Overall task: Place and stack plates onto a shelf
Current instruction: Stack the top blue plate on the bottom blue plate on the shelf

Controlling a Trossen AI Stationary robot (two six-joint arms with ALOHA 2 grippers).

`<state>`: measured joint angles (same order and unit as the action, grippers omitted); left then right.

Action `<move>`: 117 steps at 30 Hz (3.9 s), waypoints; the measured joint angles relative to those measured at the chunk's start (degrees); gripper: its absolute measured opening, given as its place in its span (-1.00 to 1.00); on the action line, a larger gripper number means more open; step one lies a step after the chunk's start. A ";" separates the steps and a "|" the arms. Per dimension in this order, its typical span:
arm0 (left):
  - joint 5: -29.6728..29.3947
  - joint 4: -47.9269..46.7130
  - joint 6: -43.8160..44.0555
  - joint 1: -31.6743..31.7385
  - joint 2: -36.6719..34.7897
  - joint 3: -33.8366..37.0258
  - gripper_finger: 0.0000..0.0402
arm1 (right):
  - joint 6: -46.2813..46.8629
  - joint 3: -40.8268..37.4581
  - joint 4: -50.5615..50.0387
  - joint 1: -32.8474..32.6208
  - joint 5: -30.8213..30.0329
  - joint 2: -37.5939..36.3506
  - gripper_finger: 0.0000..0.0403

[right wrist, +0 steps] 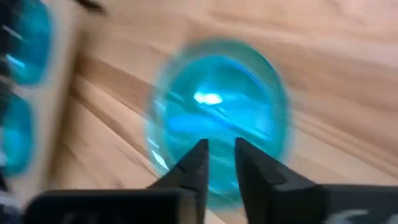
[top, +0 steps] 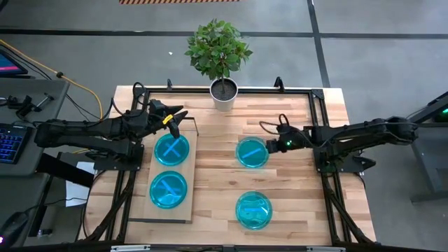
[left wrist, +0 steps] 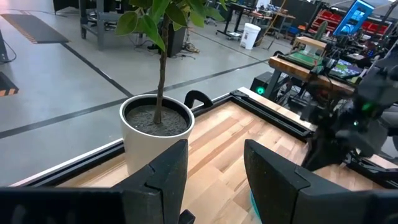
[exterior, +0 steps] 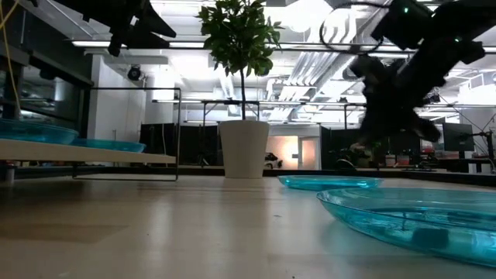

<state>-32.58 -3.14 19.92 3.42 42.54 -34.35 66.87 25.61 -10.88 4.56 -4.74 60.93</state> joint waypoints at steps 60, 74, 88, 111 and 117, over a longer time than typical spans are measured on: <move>-2.40 -0.04 0.87 0.00 0.02 0.00 -0.27 | -8.71 -3.52 19.32 2.16 -3.96 18.35 -0.99; -2.58 -0.07 0.90 -0.02 0.02 0.00 -0.27 | -19.60 -3.39 27.71 6.38 19.18 8.54 -1.00; -2.64 0.46 0.99 1.05 0.02 0.00 -0.27 | -20.67 11.80 32.64 -1.39 8.19 18.64 -1.00; 28.92 7.89 -13.33 1.81 -1.30 0.00 -0.27 | -12.78 73.79 9.40 -13.57 0.26 67.41 -1.00; 28.92 7.96 -9.87 1.81 -1.36 0.00 -0.27 | -13.24 84.32 4.49 -14.89 0.40 73.53 -1.00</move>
<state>-3.66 4.82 10.05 5.23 41.19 -34.35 53.63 109.93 -6.38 -10.33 -4.34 134.46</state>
